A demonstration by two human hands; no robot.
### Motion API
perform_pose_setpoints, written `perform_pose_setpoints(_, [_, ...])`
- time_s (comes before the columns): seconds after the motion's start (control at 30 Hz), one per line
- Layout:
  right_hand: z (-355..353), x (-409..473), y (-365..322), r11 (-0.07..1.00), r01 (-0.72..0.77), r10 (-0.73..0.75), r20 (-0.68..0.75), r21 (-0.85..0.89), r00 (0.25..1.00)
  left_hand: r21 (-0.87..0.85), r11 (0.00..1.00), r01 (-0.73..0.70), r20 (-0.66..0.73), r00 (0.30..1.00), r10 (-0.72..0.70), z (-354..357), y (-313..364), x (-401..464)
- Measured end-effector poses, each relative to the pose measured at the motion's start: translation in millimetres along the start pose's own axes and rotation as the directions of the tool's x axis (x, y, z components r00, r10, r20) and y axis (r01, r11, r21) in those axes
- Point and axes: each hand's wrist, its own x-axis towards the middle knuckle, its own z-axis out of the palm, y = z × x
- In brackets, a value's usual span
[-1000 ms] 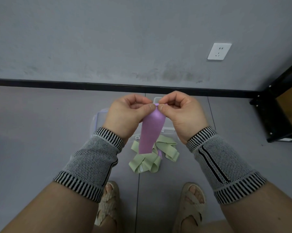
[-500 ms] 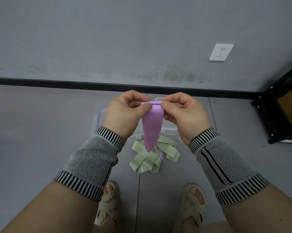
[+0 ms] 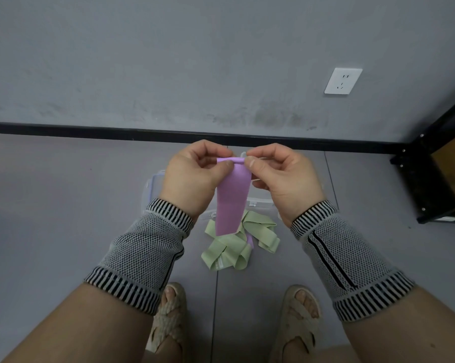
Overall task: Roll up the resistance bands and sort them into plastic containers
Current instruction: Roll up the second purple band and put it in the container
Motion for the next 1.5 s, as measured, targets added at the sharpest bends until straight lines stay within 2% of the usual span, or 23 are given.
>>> perform_pose_setpoints(0.07, [0.6, -0.2, -0.4, 0.999, 0.021, -0.022, -0.019, -0.035, 1.000, -0.004, 1.000, 0.000, 0.004, 1.000, 0.000, 1.9, 0.3, -0.8])
perform_pose_setpoints(0.2, [-1.4, 3.0, 0.2, 0.998, 0.000, 0.004, -0.077, 0.056, 0.997, 0.033, 0.999, 0.042, 0.034, 0.998, -0.043, 3.6, -0.3, -1.5])
perform_pose_setpoints(0.37, [-2.5, 3.7, 0.8, 0.998, 0.001, 0.004, -0.089, 0.058, 0.996, 0.092, 0.995, 0.038, 0.040, 0.998, -0.042, 3.7, -0.8, -2.1])
perform_pose_setpoints(0.8, [0.9, 2.8, 1.1, 0.999, 0.024, -0.021, -0.069, 0.037, 0.997, -0.084, 0.992, 0.096, 0.059, 0.994, -0.091, 3.3, 1.7, -0.9])
perform_pose_setpoints(0.97, [3.4, 2.3, 1.0, 0.999, 0.039, -0.037, -0.079, 0.024, 0.996, -0.064, 0.997, 0.053, 0.020, 0.998, -0.051, 3.2, -1.4, 0.3])
perform_pose_setpoints(1.07, [3.7, 2.8, 3.0, 0.999, -0.007, 0.011, -0.100, 0.041, 0.995, -0.044, 0.999, 0.023, -0.008, 1.000, -0.023, 1.6, -2.5, 1.7])
perform_pose_setpoints(1.27, [3.3, 0.5, -0.1, 0.999, -0.012, 0.014, -0.067, 0.039, 0.998, -0.037, 0.999, 0.006, 0.000, 1.000, -0.006, 0.9, -1.5, 1.8])
perform_pose_setpoints(1.5, [3.2, 0.3, -1.5, 0.999, 0.027, -0.025, -0.091, 0.018, 0.996, -0.106, 0.990, 0.095, 0.021, 0.995, -0.093, 3.2, -1.2, 0.6])
